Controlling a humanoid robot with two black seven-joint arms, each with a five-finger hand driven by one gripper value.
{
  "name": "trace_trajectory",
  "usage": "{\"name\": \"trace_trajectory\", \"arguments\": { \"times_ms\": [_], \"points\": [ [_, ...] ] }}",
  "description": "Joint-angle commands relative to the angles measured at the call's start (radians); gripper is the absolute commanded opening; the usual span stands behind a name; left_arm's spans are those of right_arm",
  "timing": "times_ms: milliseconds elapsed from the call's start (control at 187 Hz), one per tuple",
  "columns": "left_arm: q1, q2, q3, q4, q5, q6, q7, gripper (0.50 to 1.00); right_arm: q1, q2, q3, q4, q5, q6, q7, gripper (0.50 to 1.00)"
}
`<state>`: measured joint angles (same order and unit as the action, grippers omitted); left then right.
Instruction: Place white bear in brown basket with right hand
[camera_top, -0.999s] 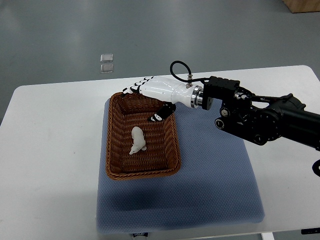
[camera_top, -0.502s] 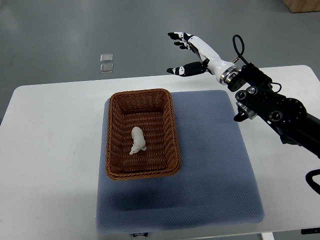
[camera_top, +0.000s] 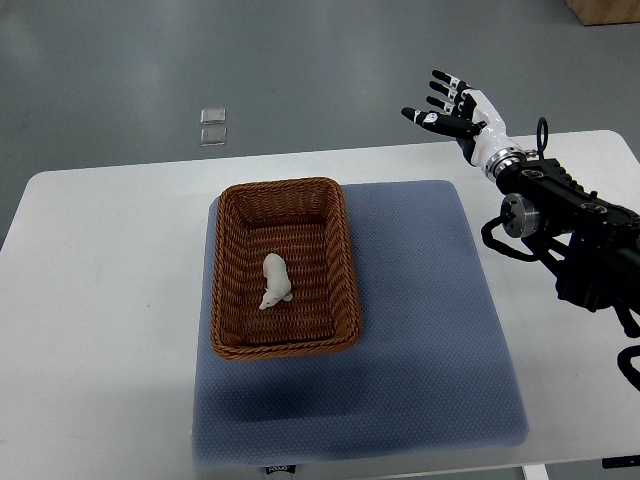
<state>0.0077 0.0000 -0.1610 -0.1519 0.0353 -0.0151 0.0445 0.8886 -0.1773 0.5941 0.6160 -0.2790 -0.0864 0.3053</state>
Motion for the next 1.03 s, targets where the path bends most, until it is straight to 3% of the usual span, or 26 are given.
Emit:
{"name": "trace_trajectory", "arguments": {
  "times_ms": [0,299,898,1026],
  "points": [
    [0.0,0.0,0.0,0.0,0.0,0.001,0.0,1.0,-0.008,-0.001,0.019,-0.001,0.083,0.022,0.0,0.905],
    [0.0,0.0,0.0,0.0,0.0,0.0,0.0,1.0,-0.022,-0.001,0.035,-0.03,0.17,0.062,0.0,0.909],
    [0.0,0.0,0.0,0.0,0.0,0.0,0.0,1.0,-0.043,-0.001,0.033,-0.09,0.176,0.051,0.015,0.926],
    [0.0,0.0,0.0,0.0,0.0,0.0,0.0,1.0,-0.054,0.001,0.033,-0.09,0.175,0.051,0.049,0.926]
  ]
}}
